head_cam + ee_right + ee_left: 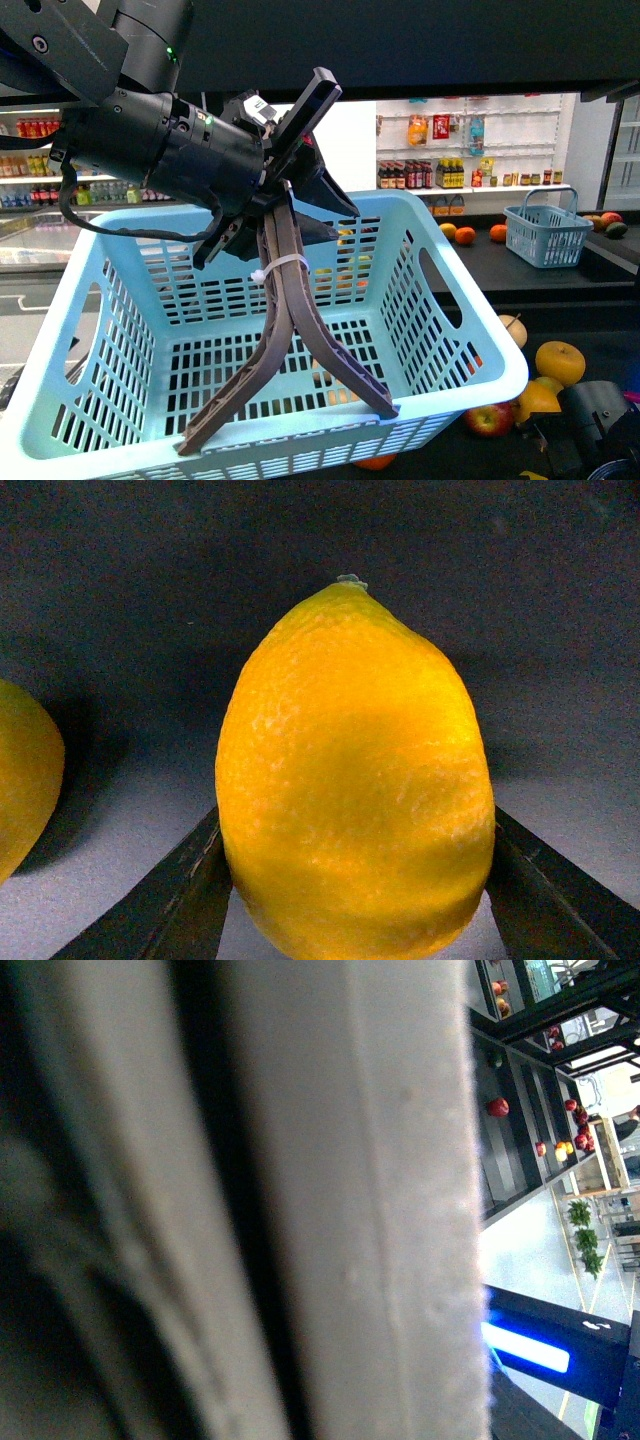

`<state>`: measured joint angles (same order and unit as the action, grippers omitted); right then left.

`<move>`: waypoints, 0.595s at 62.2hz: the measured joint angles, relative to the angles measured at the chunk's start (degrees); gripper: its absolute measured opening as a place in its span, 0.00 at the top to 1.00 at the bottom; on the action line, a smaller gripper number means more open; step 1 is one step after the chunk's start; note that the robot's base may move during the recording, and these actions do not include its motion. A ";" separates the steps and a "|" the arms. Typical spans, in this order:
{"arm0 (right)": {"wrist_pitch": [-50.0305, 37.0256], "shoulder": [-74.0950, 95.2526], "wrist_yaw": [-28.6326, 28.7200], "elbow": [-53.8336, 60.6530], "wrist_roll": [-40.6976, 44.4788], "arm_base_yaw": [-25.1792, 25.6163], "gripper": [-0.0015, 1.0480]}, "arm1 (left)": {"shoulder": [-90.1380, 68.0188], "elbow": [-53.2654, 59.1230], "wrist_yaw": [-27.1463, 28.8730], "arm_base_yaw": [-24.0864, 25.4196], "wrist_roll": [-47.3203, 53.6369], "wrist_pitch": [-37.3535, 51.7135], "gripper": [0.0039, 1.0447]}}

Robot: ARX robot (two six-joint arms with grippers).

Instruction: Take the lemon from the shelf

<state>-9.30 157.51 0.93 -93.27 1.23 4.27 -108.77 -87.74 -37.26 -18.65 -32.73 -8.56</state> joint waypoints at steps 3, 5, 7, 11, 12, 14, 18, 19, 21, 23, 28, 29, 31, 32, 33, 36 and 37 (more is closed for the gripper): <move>-0.02 -0.07 0.00 0.04 0.00 0.15 0.40 | 0.00 0.00 0.00 0.00 0.00 0.00 0.72; -0.17 -0.31 -0.09 0.37 0.00 0.28 0.40 | 0.00 0.00 0.00 0.00 0.00 0.00 0.72; -0.57 -0.76 -0.11 1.09 0.02 0.50 0.40 | 0.00 0.00 0.00 0.00 0.00 0.00 0.72; -1.36 -2.12 -0.81 2.95 0.61 1.01 0.40 | 0.00 0.00 0.00 0.00 0.00 0.00 0.72; -1.62 -2.47 -1.07 3.37 0.94 1.14 0.40 | 0.00 0.00 0.00 0.02 0.00 0.00 0.72; -2.38 -3.56 -1.97 4.61 1.81 1.53 0.40 | 0.00 0.00 0.02 0.00 0.00 0.00 0.72; -2.84 -6.19 -2.43 6.67 2.89 2.51 0.40 | 0.00 0.00 0.02 0.00 0.00 0.00 0.72; -3.06 -6.82 -2.49 7.13 3.08 2.75 0.40 | 0.00 0.00 0.02 0.00 0.00 0.00 0.72; -4.26 -8.96 -2.78 8.57 3.98 3.43 0.40 | 0.00 0.00 0.00 0.00 0.00 0.00 0.72; -5.18 -10.58 -2.86 9.53 4.44 3.89 0.40 | 0.00 0.00 0.02 0.00 0.00 0.00 0.72; -6.36 -17.51 -0.59 12.55 4.55 5.40 0.40 | 0.00 0.00 0.02 0.02 0.00 0.00 0.72; -6.54 -18.73 -0.20 13.00 4.57 5.57 0.40 | 0.00 0.00 0.02 0.02 0.00 0.00 0.72; -6.75 -22.25 0.79 14.19 4.48 5.99 0.40 | 0.00 0.00 0.02 0.00 0.00 0.00 0.72; -6.73 -23.47 1.11 14.56 4.37 6.10 0.40 | 0.00 0.00 0.02 0.02 0.00 0.00 0.72; -6.73 -25.92 2.01 15.28 4.11 6.21 0.40 | 0.00 0.00 0.02 0.02 0.00 0.00 0.72; -6.49 -31.06 3.91 16.59 3.37 6.21 0.40 | 0.00 0.00 0.02 0.00 0.02 0.00 0.72; -6.38 -32.33 4.44 16.87 3.13 6.16 0.40 | 0.00 0.00 0.02 0.00 0.02 0.00 0.72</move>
<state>-15.68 125.19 5.37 -76.40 4.36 10.44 -108.77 -87.74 -37.23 -18.65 -32.71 -8.56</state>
